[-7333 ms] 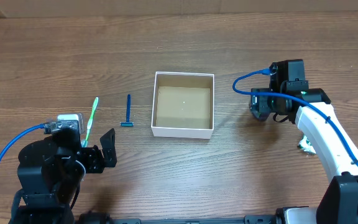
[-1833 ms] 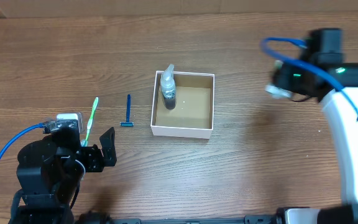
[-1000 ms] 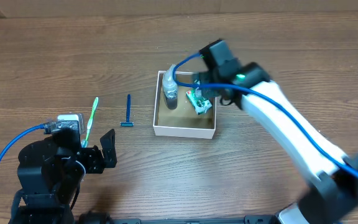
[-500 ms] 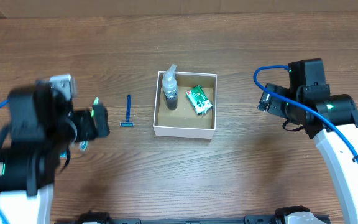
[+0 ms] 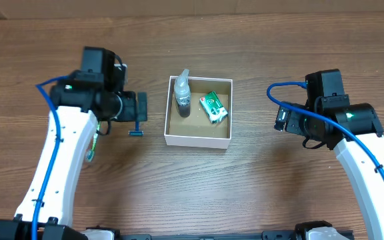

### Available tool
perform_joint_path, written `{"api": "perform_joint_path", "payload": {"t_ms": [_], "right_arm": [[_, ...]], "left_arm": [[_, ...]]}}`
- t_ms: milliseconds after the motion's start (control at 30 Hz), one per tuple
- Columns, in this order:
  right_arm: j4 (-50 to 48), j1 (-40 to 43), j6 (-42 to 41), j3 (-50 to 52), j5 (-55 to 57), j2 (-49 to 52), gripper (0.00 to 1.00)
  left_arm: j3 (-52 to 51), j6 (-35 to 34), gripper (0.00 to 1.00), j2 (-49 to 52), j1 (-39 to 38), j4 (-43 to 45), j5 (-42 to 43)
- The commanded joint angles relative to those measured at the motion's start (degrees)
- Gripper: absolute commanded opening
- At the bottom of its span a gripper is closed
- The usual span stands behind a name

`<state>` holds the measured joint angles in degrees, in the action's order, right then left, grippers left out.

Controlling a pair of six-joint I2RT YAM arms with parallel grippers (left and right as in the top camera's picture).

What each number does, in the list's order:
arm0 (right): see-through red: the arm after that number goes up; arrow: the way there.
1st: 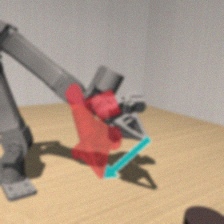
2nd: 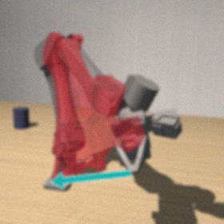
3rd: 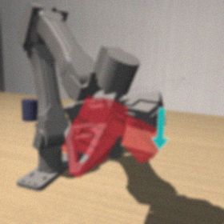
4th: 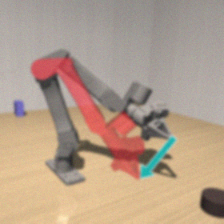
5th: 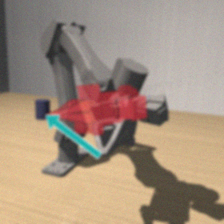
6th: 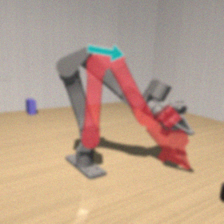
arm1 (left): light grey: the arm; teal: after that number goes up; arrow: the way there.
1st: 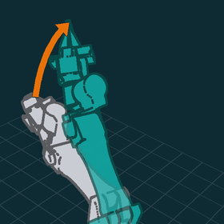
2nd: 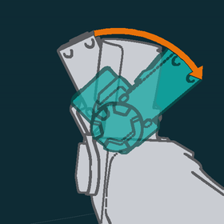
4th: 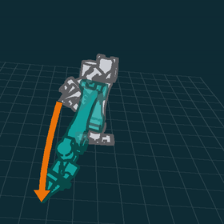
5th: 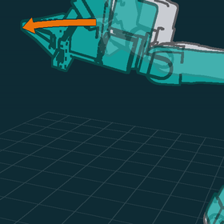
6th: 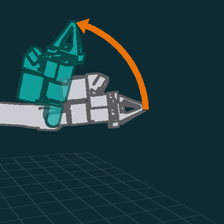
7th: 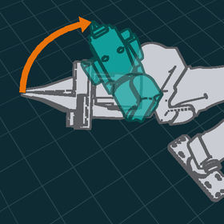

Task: Pack container
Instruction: 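Reach the left gripper to the blue razor and grasp it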

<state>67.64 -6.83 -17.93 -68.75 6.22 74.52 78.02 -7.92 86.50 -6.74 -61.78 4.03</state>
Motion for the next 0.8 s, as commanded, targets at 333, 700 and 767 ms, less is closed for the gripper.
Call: {"api": "perform_joint_path", "payload": {"t_ms": [333,700,767], "right_arm": [[0.22,0.11,0.39,0.17,-1.03,-0.46,1.00],[0.24,0.11,0.42,0.17,-1.01,-0.46,1.00],[0.22,0.11,0.42,0.17,-0.98,-0.46,1.00]], "left_arm": [[-5.14,2.60,1.00,24.00,0.81,21.16,-0.59],[-5.14,2.54,0.61,30.05,0.28,24.52,-2.78],[-5.16,2.56,0.31,30.05,0.28,24.11,-2.78]]}}
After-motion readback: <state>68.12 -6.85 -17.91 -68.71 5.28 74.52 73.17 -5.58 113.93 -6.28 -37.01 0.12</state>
